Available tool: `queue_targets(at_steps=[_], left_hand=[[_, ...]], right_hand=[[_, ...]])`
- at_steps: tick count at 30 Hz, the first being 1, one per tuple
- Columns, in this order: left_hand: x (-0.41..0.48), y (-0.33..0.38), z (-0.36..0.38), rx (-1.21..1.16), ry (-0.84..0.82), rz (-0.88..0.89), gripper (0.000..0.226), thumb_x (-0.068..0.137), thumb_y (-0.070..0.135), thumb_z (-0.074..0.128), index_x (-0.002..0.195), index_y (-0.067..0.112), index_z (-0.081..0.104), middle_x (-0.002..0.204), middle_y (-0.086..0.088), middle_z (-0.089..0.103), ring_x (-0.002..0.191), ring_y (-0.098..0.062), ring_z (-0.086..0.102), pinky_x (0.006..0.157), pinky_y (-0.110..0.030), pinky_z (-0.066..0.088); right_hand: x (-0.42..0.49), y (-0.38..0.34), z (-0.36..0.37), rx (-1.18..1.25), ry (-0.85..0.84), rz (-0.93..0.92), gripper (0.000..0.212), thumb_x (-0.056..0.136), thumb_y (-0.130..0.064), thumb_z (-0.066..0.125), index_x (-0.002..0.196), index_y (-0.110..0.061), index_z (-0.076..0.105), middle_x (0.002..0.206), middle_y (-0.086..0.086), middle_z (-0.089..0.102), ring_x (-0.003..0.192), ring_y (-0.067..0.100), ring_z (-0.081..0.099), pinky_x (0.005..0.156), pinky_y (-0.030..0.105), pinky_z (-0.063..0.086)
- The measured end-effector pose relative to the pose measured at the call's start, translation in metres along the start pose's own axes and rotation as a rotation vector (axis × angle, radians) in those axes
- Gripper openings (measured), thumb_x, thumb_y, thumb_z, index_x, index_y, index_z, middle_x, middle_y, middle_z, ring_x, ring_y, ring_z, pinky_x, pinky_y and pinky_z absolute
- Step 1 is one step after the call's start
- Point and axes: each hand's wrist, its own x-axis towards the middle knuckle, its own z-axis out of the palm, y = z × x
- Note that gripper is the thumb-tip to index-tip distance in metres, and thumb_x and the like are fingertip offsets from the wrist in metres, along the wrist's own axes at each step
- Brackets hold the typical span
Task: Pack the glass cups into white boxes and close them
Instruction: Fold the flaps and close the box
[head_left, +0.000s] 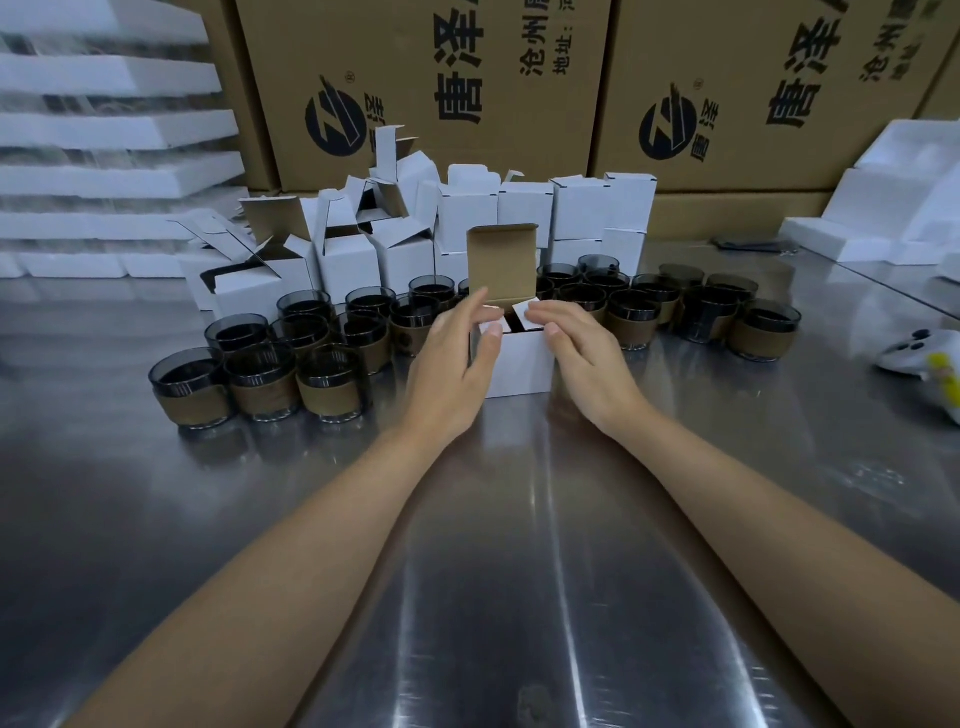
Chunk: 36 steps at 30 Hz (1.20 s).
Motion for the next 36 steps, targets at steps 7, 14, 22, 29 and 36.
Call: queue_targets(at_steps=[7,14,22,29,36], left_hand=[[0.01,0.011,0.0,-0.104,0.099,-0.114,0.021,0.098,0.011,0.048,0.1,0.024,0.066,0.099,0.003,0.069,0.101,-0.009,0.054,0.086,-0.026,0.044],[0.012,0.011,0.0,-0.45,0.1,-0.313,0.059,0.093,-0.001,0.048,0.147,0.019,0.033,0.138,0.012,0.041,0.119,0.01,0.042,0.096,-0.011,0.04],[0.013,0.014,-0.004,-0.515,-0.014,-0.396,0.032,0.101,0.011,0.041,0.128,0.022,0.054,0.122,0.009,0.061,0.118,-0.014,0.056,0.107,-0.043,0.043],[0.012,0.017,-0.006,-0.542,-0.001,-0.403,0.033,0.096,-0.002,0.034,0.109,0.0,0.064,0.128,-0.001,0.054,0.126,-0.019,0.048,0.112,-0.051,0.034],[0.002,0.007,-0.006,-0.336,-0.189,-0.159,0.04,0.092,0.028,0.048,0.127,0.009,0.051,0.141,0.003,0.038,0.135,-0.007,0.033,0.117,-0.03,0.024]], right_hand=[[-0.002,-0.005,0.001,0.084,0.092,0.012,0.026,0.1,-0.009,0.048,0.106,-0.007,0.073,0.112,0.0,0.065,0.116,0.016,0.053,0.101,0.024,0.038],[0.001,-0.009,0.002,0.34,0.117,0.107,0.018,0.091,0.001,0.06,0.105,-0.008,0.069,0.103,0.008,0.065,0.095,0.001,0.059,0.084,0.013,0.044],[0.003,-0.003,0.007,0.46,0.104,0.242,0.058,0.093,-0.006,0.059,0.145,-0.019,0.036,0.137,0.0,0.047,0.122,0.007,0.05,0.099,0.02,0.043],[0.004,-0.005,0.003,0.605,0.06,0.309,0.031,0.096,0.0,0.039,0.112,-0.006,0.064,0.135,0.013,0.054,0.122,0.022,0.053,0.099,0.03,0.043],[-0.002,-0.008,0.002,0.357,-0.114,0.135,0.034,0.084,-0.024,0.049,0.116,-0.02,0.06,0.136,0.002,0.042,0.124,-0.008,0.036,0.097,0.003,0.028]])
